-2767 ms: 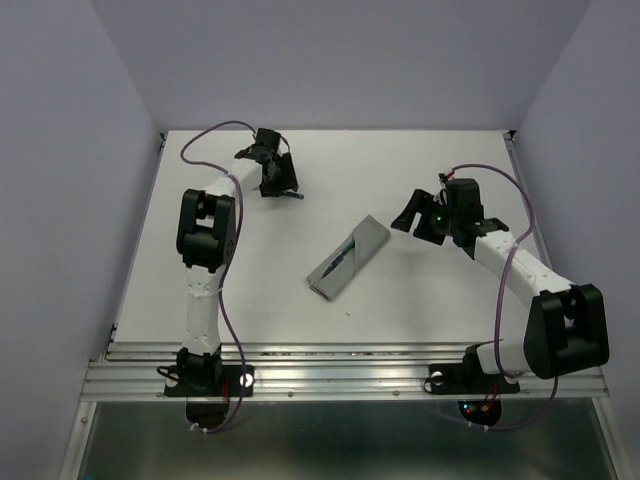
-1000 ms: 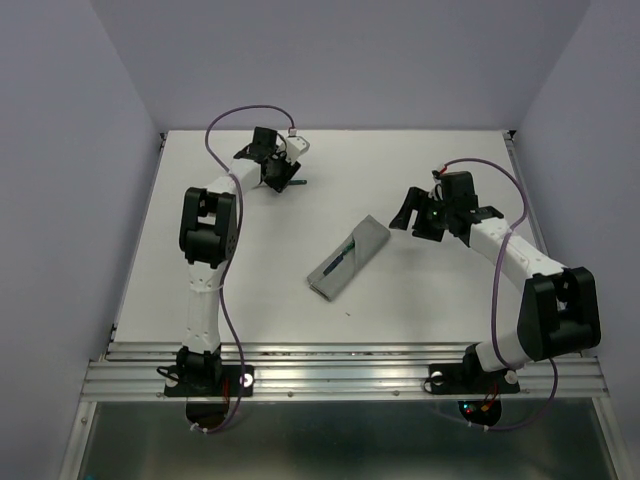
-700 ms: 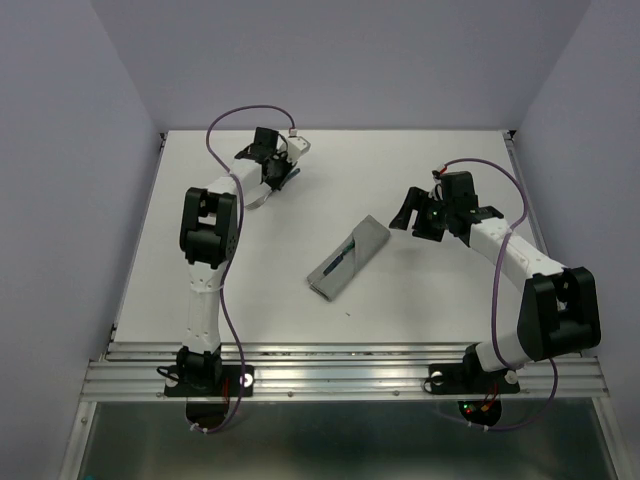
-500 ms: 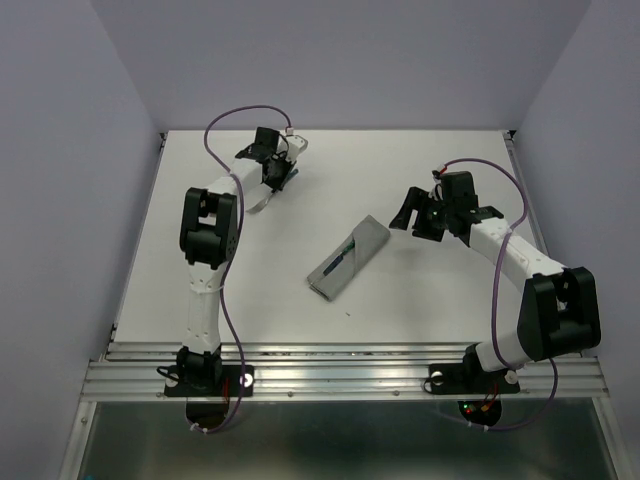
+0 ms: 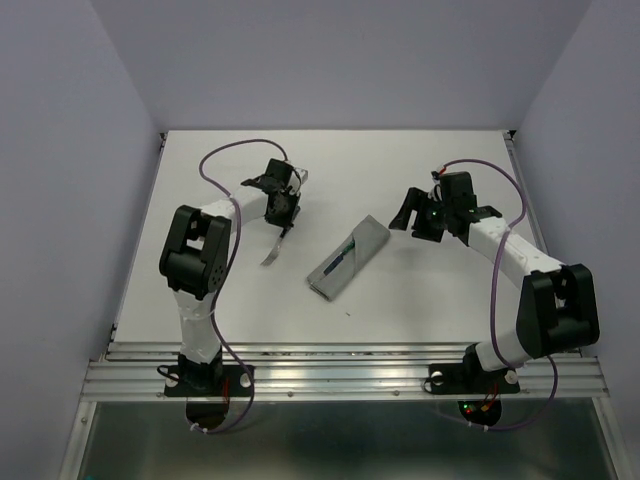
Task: Fold the napkin into a case and place the utensils inside
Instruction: Move the fork to the center of the board, then pick up the fork from the center of the board, then insert the fork into the folded napkin, then reset both arms
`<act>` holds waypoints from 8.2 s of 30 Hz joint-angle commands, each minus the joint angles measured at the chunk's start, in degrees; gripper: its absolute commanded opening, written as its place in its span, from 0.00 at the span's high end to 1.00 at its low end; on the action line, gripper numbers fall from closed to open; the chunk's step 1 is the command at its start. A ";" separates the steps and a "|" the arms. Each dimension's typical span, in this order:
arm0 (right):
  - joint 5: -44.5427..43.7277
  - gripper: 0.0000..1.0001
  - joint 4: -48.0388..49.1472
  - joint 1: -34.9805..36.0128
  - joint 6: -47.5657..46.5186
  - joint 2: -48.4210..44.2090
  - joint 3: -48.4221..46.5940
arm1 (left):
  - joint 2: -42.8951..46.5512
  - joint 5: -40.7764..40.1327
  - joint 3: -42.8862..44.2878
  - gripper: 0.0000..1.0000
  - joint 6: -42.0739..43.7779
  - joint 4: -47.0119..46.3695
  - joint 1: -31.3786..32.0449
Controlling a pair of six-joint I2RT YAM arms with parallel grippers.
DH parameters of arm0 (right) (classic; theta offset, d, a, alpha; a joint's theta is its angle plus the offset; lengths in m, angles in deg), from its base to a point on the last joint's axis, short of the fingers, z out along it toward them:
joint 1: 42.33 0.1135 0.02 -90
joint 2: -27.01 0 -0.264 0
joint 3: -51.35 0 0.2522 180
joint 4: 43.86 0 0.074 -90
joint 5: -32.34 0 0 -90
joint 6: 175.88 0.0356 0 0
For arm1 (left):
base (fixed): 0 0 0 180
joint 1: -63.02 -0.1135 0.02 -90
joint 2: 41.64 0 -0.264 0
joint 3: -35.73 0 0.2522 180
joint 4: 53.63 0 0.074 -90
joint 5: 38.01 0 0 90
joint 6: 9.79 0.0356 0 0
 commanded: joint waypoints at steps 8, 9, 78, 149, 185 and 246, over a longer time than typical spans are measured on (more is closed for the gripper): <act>0.46 0.20 4.39 0.58 1.21 -1.02 -0.59 | 0.72 -2.51 -8.09 0.72 -10.41 9.03 1.60; 0.46 0.20 4.31 0.58 1.13 -1.10 -0.59 | 0.90 -2.42 -8.36 0.68 -10.67 9.21 1.60; 2.12 0.67 7.64 0.58 2.88 28.87 -16.15 | 2.05 1.80 7.80 1.00 -3.65 20.19 27.00; 4.41 0.67 9.49 2.68 3.59 26.32 -12.46 | 0.64 6.28 12.56 0.55 -6.28 16.85 24.97; 3.80 0.67 9.40 2.69 3.68 25.00 -11.23 | -2.52 6.02 12.81 0.82 -5.32 16.15 24.89; -43.66 0.00 -4.92 0.31 1.48 -15.33 0.28 | 46.50 -12.60 -1.76 0.01 -16.64 -0.97 11.00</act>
